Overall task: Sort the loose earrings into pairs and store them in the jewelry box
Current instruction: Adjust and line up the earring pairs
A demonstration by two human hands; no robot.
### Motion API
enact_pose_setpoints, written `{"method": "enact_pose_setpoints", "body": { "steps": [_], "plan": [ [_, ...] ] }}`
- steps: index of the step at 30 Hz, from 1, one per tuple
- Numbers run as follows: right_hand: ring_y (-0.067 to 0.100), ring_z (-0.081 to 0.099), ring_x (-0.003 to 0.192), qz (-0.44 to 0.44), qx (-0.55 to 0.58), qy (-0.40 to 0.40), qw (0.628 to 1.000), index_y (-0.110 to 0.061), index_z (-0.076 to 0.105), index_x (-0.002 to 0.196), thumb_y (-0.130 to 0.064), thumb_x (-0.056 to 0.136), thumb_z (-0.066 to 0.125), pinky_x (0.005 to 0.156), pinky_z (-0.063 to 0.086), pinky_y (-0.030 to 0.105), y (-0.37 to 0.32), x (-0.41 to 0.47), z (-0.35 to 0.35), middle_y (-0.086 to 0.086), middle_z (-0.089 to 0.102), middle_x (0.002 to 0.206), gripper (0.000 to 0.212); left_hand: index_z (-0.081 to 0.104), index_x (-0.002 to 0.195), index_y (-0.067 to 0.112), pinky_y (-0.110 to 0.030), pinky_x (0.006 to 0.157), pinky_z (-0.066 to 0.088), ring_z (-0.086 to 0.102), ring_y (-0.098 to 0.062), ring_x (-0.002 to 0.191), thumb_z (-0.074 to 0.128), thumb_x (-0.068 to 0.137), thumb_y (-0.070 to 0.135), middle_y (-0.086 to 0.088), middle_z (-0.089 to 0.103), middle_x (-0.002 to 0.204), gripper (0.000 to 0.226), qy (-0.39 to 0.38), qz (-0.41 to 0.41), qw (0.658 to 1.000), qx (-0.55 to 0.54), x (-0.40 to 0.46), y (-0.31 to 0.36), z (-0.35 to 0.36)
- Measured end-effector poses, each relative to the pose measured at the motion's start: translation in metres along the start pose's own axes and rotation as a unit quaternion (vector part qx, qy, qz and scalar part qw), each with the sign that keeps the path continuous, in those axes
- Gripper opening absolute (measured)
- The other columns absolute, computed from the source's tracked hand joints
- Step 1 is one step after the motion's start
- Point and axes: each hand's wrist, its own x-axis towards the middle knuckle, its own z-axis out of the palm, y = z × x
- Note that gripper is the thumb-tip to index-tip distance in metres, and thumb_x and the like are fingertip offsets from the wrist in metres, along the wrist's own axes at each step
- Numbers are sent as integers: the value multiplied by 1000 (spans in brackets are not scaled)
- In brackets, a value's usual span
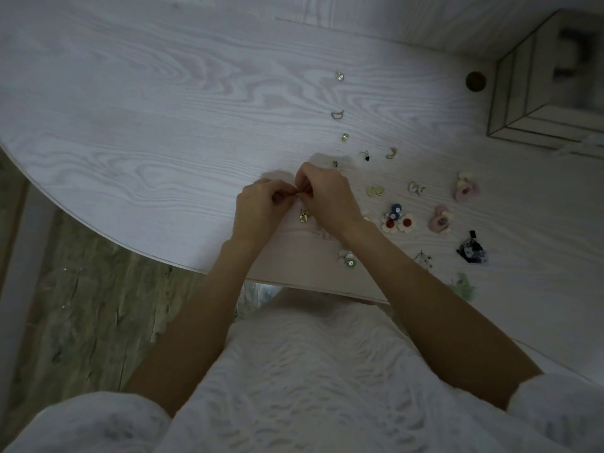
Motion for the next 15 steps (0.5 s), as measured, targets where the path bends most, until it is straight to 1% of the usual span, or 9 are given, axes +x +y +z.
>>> {"method": "enact_pose_setpoints", "body": {
  "steps": [3, 6, 9, 12, 14, 15],
  "plan": [
    [27, 61, 73, -12, -3, 6, 1000, -4, 58, 83, 5, 74, 58, 67, 51, 43, -2, 1, -7, 11, 66, 78, 13, 73, 92, 17, -19, 69, 45, 64, -15, 76, 68, 82, 22, -4, 71, 90, 12, -4, -8, 1000, 6, 0, -2, -4],
    [22, 62, 72, -14, 2, 35, 999, -5, 61, 83, 4, 77, 58, 68, 52, 39, 1, 3, -26, 9, 67, 78, 11, 71, 94, 17, -24, 73, 49, 63, -11, 78, 65, 85, 33, 1, 71, 90, 19, -16, -30, 999, 10, 3, -1, -13],
    [17, 61, 73, 5, 11, 73, 997, -7, 63, 85, 1, 78, 59, 71, 53, 34, 16, 7, -51, 6, 68, 82, 12, 70, 95, 15, -28, 75, 51, 63, -12, 77, 60, 89, 33, 0, 71, 90, 21, -7, -31, 999, 4, 9, 1, -26],
    [15, 62, 84, 21, -28, 80, 996, -10, 66, 96, -3, 82, 58, 78, 51, 29, 39, 24, -75, 6, 69, 95, 18, 70, 97, 16, -25, 73, 51, 61, -9, 73, 61, 88, 28, 2, 71, 89, 17, 16, -19, 1000, -18, 30, 8, -34],
    [19, 61, 94, 18, -56, 81, 995, -11, 66, 102, -3, 83, 55, 81, 45, 26, 54, 45, -87, 7, 67, 103, 24, 70, 97, 15, -21, 71, 50, 60, -6, 73, 63, 87, 25, 2, 70, 89, 15, 21, 6, 999, -36, 54, 18, -31],
    [22, 60, 99, 16, -69, 80, 994, -12, 66, 105, -2, 84, 54, 83, 42, 25, 59, 57, -91, 8, 66, 107, 27, 69, 98, 15, -21, 72, 50, 60, -7, 74, 64, 86, 23, 2, 70, 90, 15, 18, 24, 999, -38, 66, 24, -28]
  ]
}}
